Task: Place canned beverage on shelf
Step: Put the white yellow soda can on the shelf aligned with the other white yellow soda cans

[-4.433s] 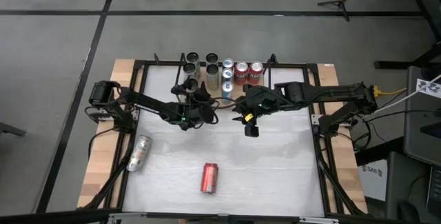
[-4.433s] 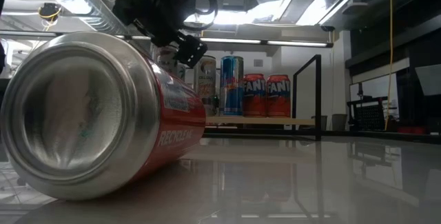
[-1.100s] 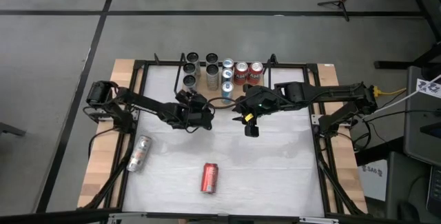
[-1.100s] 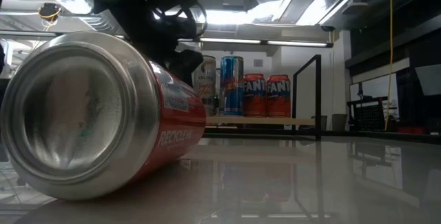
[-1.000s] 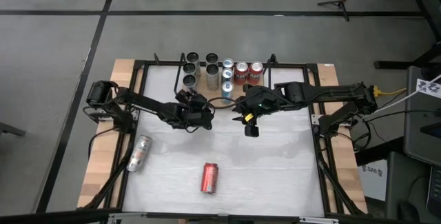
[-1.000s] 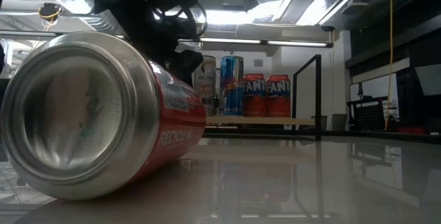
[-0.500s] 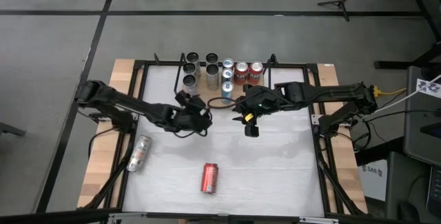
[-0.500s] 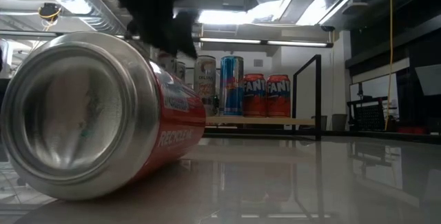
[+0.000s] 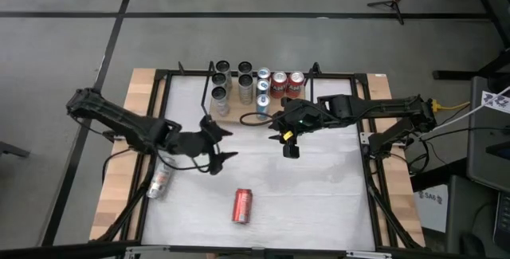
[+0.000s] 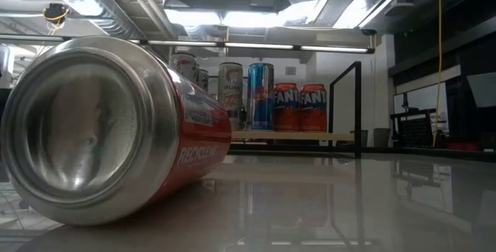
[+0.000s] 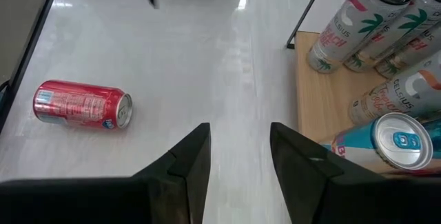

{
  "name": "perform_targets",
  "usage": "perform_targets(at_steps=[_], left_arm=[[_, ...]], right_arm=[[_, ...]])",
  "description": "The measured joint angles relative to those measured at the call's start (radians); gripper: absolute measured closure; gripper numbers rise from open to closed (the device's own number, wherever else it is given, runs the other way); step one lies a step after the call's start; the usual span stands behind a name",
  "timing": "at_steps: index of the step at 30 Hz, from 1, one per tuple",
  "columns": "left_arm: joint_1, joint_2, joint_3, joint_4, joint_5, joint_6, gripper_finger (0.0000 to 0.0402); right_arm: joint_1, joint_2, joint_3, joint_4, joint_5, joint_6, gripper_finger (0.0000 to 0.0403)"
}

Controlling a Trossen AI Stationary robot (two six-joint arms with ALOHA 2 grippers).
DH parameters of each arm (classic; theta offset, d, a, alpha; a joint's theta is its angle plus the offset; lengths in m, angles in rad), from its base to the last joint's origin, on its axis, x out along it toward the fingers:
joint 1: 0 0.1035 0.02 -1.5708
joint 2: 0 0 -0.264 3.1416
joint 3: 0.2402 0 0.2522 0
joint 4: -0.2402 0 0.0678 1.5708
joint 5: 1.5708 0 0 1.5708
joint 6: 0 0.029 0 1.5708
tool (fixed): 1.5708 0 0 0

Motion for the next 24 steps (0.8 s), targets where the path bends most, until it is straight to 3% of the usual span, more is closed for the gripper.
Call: perform_targets(at_steps=[8, 18, 24], left_arm=[[-0.075, -0.103, 0.001, -0.257, 0.056, -0.371, 0.0082], [-0.133, -0.133, 0.001, -0.757, 0.326, -0.923, 0.0082], [-0.187, -0.068, -0.035, -0.81, 0.464, -1.055, 0.0082]], right_arm=[[0.0, 0.0, 0.0, -0.001, -0.009, 0.0, 0.0256], [0.0, 0.0, 0.0, -0.001, -0.019, 0.0, 0.0256], [0.0, 0.0, 0.0, -0.002, -0.019, 0.0, 0.0256]])
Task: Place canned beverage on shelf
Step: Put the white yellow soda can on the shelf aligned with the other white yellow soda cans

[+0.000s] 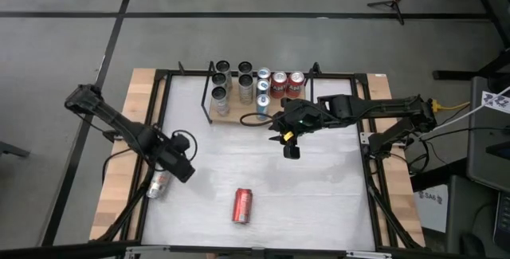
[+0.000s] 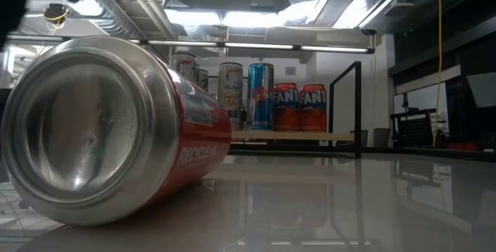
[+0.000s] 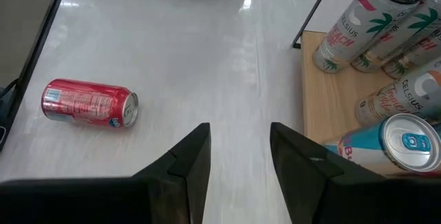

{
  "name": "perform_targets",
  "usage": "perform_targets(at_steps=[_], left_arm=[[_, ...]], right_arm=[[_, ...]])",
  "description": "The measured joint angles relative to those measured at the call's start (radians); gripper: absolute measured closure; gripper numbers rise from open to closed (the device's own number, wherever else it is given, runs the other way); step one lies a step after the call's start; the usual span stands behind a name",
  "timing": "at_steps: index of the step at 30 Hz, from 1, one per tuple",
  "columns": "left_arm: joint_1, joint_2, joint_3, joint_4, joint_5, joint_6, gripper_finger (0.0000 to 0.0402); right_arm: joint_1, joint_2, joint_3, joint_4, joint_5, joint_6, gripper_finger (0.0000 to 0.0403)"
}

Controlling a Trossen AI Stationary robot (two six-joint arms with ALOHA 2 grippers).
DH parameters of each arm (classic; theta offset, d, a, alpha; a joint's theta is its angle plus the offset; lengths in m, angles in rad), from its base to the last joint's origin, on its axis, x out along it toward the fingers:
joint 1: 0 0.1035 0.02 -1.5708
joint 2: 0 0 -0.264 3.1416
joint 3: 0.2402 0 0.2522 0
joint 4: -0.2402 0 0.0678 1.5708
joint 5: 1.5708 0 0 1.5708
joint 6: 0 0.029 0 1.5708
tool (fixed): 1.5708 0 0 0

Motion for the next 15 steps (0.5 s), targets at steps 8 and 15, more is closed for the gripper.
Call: perform_targets(at_steps=[8, 15], left_arm=[[-0.067, 0.076, -0.021, -0.096, 0.198, -0.216, 0.0082], [-0.138, 0.151, -0.021, -0.094, 0.214, -0.329, 0.0082]], right_arm=[[0.0, 0.0, 0.0, 0.0, 0.0, 0.0, 0.0256], [0.0, 0.0, 0.0, 0.0, 0.0, 0.0, 0.0255]])
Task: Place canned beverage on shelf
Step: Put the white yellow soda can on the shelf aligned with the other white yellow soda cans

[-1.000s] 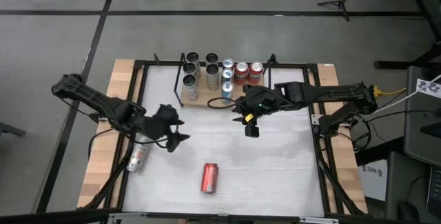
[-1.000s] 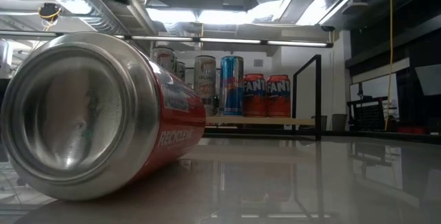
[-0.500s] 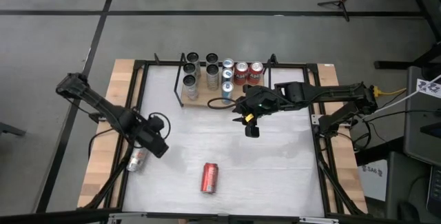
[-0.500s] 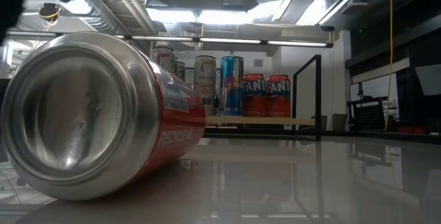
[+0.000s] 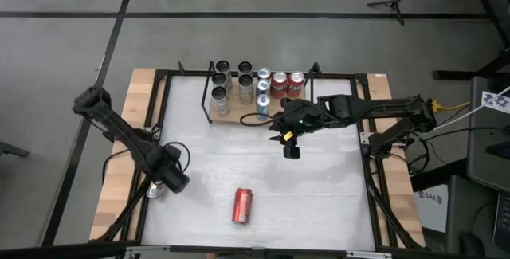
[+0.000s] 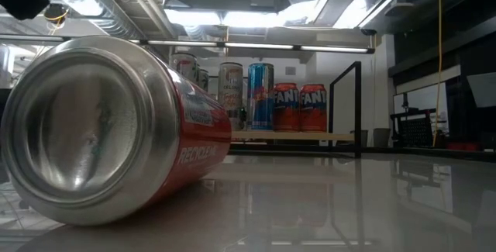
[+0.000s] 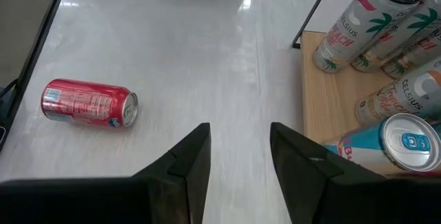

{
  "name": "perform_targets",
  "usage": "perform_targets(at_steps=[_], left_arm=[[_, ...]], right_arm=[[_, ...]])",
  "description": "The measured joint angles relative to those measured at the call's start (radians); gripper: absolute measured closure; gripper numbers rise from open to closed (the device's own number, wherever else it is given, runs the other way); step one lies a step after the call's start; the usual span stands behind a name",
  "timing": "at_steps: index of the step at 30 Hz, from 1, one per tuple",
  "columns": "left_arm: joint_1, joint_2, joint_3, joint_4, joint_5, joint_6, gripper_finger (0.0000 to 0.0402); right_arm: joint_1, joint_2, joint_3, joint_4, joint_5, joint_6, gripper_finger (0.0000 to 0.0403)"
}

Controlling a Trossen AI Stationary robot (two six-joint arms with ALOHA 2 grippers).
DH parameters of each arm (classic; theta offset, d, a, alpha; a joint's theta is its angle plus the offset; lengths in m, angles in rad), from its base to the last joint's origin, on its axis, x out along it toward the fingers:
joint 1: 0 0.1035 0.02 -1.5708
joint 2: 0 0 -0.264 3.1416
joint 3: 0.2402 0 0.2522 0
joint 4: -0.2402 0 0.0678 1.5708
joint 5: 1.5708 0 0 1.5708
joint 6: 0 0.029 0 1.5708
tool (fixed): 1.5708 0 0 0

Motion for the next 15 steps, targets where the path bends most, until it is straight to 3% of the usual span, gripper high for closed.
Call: perform_targets(at_steps=[15], left_arm=[[-0.048, 0.196, 0.0, -0.029, 0.002, -0.034, 0.0082]], right_arm=[[0.0, 0.0, 0.0, 0.0, 0.0, 0.0, 0.0255]])
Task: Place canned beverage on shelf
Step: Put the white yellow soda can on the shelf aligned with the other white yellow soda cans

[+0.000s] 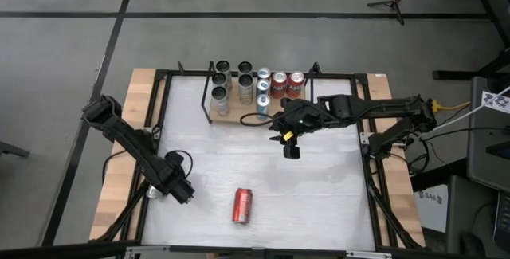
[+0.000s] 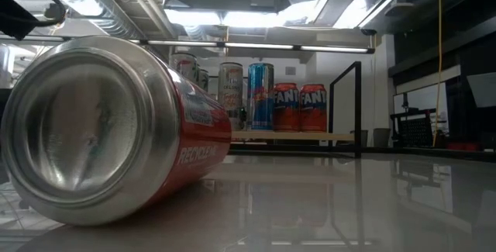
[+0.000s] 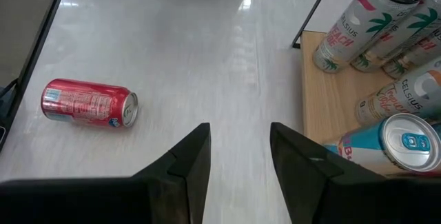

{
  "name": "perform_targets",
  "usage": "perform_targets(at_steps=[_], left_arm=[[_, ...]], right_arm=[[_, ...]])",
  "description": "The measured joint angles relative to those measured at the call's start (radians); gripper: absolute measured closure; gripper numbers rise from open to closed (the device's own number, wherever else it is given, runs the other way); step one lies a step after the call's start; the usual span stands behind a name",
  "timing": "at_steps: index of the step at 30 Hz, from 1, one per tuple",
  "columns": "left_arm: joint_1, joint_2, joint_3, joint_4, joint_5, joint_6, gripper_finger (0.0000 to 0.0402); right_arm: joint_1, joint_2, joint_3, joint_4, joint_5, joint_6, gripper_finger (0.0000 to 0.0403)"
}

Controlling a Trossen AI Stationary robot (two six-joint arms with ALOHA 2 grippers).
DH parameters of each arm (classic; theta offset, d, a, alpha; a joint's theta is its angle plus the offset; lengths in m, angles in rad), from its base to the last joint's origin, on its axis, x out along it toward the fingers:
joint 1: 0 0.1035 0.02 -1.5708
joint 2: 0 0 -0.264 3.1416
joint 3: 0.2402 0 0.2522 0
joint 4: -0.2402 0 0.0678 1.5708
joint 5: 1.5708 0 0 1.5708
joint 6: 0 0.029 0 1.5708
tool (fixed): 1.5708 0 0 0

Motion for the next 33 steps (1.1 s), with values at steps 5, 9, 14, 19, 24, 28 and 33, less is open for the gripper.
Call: perform_targets(at_steps=[5, 9, 14, 19, 24, 28, 33], left_arm=[[-0.007, 0.031, 0.0, -0.009, 0.0, -0.053, 0.0082], [-0.028, 0.053, 0.0, -0.02, -0.001, -0.105, 0.0082], [-0.059, 0.066, -0.013, -0.012, -0.01, -0.169, 0.0082], [-0.083, 0.066, -0.079, 0.056, -0.01, -0.222, 0.0082], [-0.086, 0.066, -0.129, 0.136, -0.056, -0.23, 0.0082], [-0.08, 0.066, -0.143, 0.148, -0.065, -0.228, 0.0082], [-0.081, 0.066, -0.143, 0.15, -0.07, -0.222, 0.0097]], right_arm=[[0.0, 0.0, 0.0, 0.0, 0.0, 0.0, 0.0256], [0.0, 0.0, 0.0, 0.0, 0.0, 0.0, 0.0256], [0.0, 0.0, 0.0, 0.0, 0.0, 0.0, 0.0256], [0.0, 0.0, 0.0, 0.0, 0.0, 0.0, 0.0256], [0.0, 0.0, 0.0, 0.0, 0.0, 0.0, 0.0256], [0.0, 0.0, 0.0, 0.0, 0.0, 0.0, 0.0256], [0.0, 0.0, 0.0, 0.0, 0.0, 0.0, 0.0256]])
